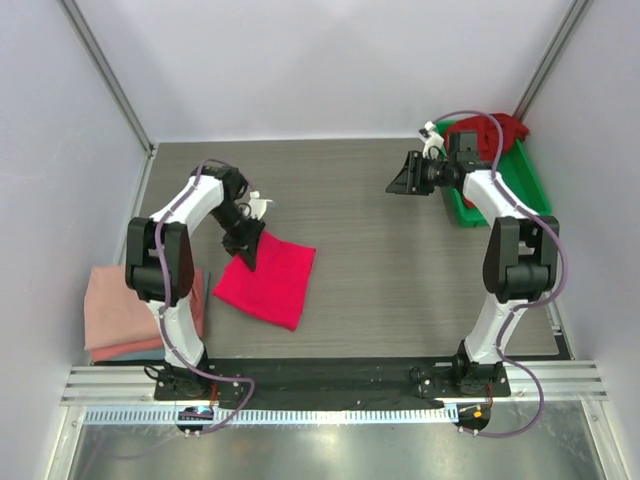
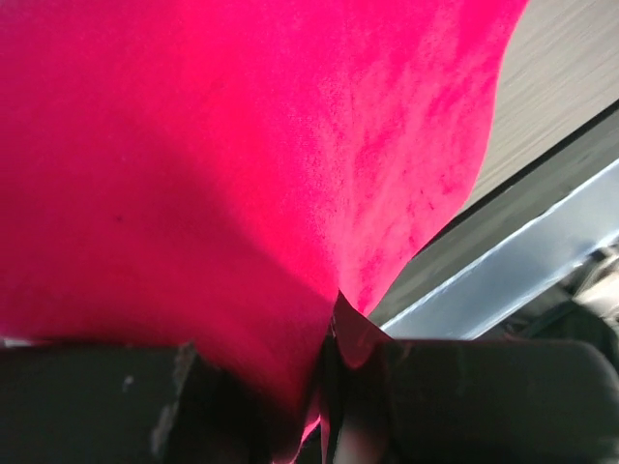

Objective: Fold and stack the t-shirts
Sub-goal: Neatly place the folded tshirt to the corner

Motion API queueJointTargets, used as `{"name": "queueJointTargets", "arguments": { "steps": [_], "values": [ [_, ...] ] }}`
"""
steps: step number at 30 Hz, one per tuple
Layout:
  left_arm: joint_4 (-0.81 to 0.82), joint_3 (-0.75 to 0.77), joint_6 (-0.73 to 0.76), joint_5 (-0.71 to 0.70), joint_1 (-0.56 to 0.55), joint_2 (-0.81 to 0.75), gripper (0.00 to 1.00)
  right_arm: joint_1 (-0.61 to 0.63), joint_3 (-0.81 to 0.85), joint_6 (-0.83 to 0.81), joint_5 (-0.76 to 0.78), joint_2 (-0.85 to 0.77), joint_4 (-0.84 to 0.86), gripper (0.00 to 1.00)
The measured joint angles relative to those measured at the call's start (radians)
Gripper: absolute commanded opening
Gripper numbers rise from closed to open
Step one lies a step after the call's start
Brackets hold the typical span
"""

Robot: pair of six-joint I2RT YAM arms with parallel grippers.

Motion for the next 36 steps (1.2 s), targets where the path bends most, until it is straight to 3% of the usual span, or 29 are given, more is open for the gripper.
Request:
{"name": "queueJointTargets", "arguments": {
  "steps": [8,14,27,36],
  "values": [
    [-0.031,-0.191,0.015,-0.116,0.0,-0.284,0.01,-0.002,-0.146,-0.028,0.026,-0.216,0.012,0.46],
    [-0.06,-0.243,0.016,-0.177,0.026,-0.489,0.0,-0.002,-0.191,-0.073,0.051,-0.29,-0.016,0.47],
    [-0.074,-0.291,0.031,-0.278,0.153,-0.747,0.0,-0.002,-0.331,-0.13,0.067,-0.379,-0.055,0.47],
    [-0.075,-0.21,0.049,-0.367,0.222,-0.772,0.0,-0.002,-0.338,-0.129,0.056,-0.379,-0.055,0.47]
  ]
}}
